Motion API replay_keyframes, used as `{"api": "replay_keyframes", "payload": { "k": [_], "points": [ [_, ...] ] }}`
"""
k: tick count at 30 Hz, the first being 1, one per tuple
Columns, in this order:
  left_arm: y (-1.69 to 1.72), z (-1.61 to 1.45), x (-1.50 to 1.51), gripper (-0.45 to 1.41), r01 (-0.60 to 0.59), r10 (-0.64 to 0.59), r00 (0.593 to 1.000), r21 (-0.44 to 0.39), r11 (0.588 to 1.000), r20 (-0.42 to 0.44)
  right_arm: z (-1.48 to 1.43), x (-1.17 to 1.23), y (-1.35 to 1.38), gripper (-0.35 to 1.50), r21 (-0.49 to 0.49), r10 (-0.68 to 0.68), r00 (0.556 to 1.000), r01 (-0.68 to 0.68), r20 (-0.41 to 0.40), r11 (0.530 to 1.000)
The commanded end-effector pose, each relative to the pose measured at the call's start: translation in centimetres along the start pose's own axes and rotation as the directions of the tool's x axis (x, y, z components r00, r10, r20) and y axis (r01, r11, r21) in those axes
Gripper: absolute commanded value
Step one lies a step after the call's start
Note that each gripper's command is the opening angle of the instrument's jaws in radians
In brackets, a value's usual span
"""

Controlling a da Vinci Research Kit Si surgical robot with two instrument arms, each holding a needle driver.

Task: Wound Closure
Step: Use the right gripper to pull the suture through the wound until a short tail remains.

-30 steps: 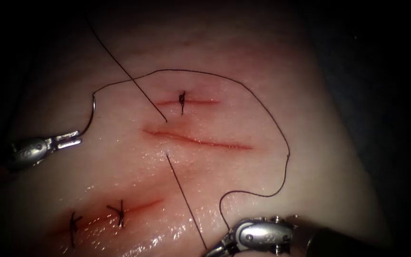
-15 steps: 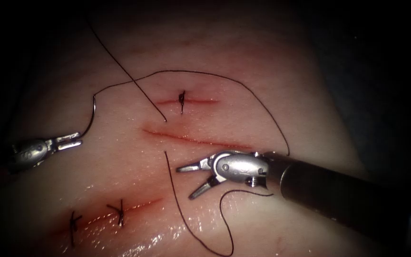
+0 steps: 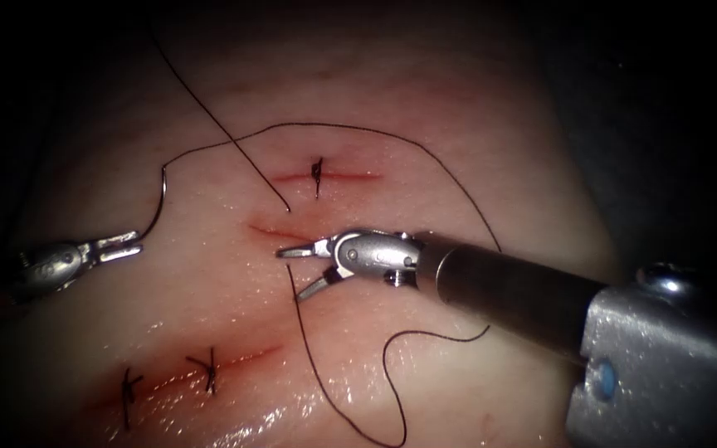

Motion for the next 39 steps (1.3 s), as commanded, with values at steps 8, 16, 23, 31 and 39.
{"api": "replay_keyframes", "payload": {
  "k": [8, 16, 23, 31, 39],
  "points": [
    [0.00, 0.07, -0.04, -0.45, -0.001, 0.001, 1.000, 0.001, 1.000, -0.001, -0.02, 0.12, -0.13, -0.35, 0.062, -0.011, 1.000, 0.013, -0.026, 0.998],
    [0.00, 0.09, -0.05, -0.45, -0.001, 0.001, 1.000, -0.003, 1.000, -0.002, -0.16, 0.77, -0.89, -0.35, 0.230, -0.017, 0.994, 0.042, -0.108, 0.972],
    [0.01, 0.11, -0.05, -0.45, -0.001, 0.001, 1.000, -0.004, 1.000, -0.004, -0.40, 1.19, -1.58, -0.35, 0.413, 0.008, 0.990, 0.050, -0.138, 0.910],
    [0.01, 0.12, -0.05, -0.45, -0.001, 0.001, 1.000, -0.003, 1.000, -0.003, -0.36, 1.36, -1.83, -0.35, 0.492, 0.005, 0.991, 0.060, -0.130, 0.869],
    [0.01, 0.11, -0.05, -0.45, -0.002, 0.002, 1.000, -0.004, 1.000, -0.001, -0.47, 1.07, -0.65, 1.36, 0.123, 0.064, 0.993, -0.051, -0.097, 0.991]
  ]
}}
